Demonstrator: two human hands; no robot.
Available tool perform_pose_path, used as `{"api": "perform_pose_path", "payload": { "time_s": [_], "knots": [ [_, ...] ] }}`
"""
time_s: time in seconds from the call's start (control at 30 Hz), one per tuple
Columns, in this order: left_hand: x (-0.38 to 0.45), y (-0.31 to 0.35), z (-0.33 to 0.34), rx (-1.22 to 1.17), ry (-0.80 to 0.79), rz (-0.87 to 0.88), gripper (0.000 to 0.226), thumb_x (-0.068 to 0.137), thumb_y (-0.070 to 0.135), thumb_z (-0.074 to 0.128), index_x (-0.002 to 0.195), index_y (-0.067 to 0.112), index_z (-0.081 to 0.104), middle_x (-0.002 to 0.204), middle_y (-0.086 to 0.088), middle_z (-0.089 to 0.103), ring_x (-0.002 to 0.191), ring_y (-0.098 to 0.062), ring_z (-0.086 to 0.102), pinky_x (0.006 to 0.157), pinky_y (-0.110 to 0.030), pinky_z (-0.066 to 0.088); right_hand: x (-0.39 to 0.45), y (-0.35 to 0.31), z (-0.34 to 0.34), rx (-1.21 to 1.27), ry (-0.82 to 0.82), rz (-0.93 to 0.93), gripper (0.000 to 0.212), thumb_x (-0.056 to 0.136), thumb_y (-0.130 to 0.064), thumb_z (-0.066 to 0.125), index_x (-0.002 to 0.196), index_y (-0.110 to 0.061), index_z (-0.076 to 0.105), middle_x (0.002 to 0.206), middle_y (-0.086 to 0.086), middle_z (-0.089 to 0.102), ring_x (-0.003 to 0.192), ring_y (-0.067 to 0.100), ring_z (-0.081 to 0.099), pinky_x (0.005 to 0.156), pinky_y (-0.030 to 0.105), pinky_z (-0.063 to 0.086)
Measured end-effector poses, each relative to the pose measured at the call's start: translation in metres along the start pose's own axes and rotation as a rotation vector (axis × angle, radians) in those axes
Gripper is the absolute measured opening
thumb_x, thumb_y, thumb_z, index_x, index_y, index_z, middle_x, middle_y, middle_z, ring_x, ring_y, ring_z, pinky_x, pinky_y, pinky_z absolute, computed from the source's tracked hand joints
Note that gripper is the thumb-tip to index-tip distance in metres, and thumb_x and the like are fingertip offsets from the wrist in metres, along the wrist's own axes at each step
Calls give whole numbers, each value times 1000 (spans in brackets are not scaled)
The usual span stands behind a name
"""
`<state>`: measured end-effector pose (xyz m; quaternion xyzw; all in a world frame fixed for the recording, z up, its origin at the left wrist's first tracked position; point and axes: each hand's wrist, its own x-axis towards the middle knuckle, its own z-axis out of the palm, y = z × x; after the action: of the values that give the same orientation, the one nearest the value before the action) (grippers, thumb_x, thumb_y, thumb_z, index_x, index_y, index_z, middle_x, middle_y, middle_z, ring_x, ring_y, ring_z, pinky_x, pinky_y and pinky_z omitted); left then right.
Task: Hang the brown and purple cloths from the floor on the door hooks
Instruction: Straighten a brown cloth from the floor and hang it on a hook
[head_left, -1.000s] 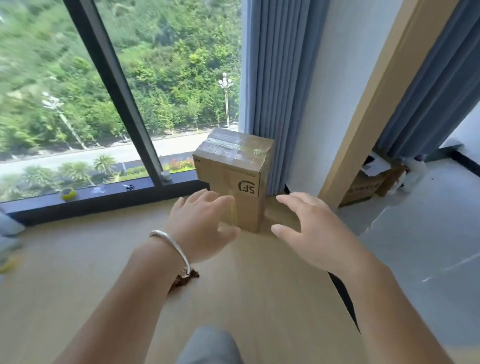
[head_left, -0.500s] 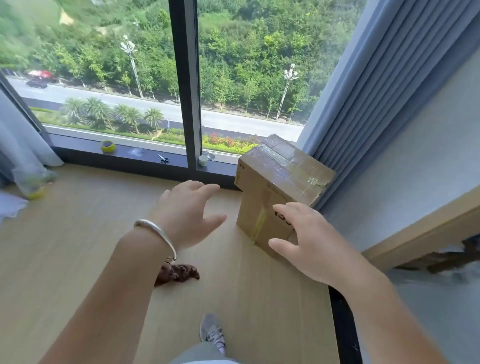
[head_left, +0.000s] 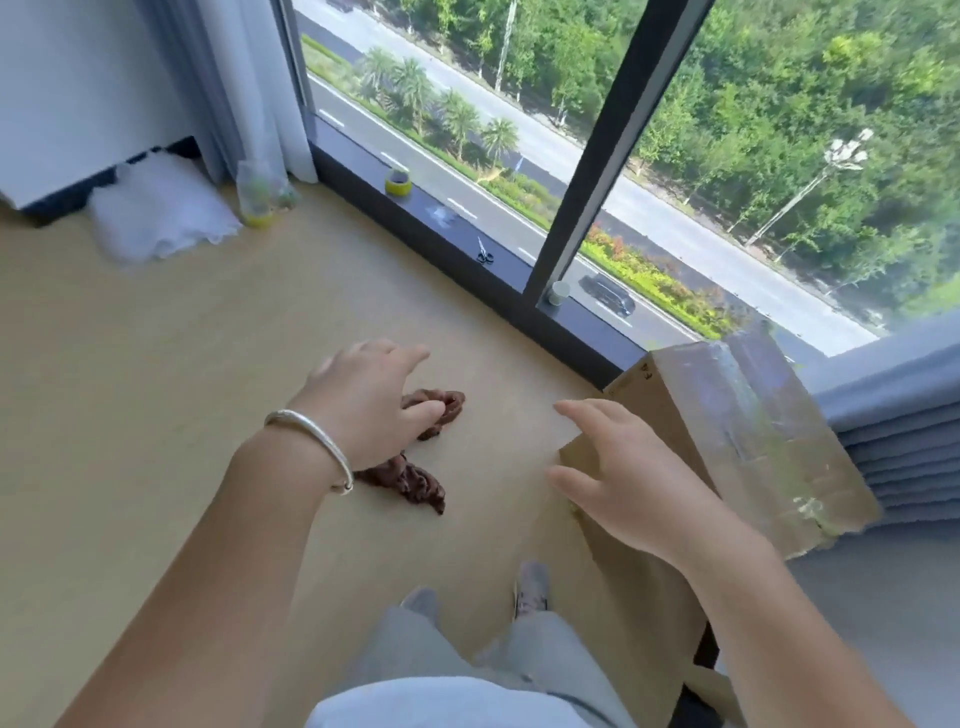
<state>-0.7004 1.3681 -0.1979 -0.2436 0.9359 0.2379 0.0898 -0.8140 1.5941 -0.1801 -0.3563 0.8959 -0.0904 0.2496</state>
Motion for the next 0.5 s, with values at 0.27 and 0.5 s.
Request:
{"api": "perform_pose_path", "payload": {
  "time_s": [0.27, 0.5],
  "knots": [
    [6, -30, 26, -42, 19, -427, 60, 89, 49, 53, 143, 28, 37, 140, -3, 45, 132, -27, 37, 109, -42, 33, 129, 21, 21, -74, -211, -318, 65, 90, -42, 59, 147, -33, 29, 147, -7, 35, 129, 13, 38, 100, 30, 35],
    [30, -37, 122, -150, -40, -692, 58, 89, 46, 56, 142, 27, 40, 140, -3, 45, 130, -26, 39, 107, -42, 35, 226, 67, 84, -143, -445, -448, 68, 87, -35, 65, 147, -28, 32, 149, -2, 35, 127, 22, 44, 96, 32, 38]
  ]
}}
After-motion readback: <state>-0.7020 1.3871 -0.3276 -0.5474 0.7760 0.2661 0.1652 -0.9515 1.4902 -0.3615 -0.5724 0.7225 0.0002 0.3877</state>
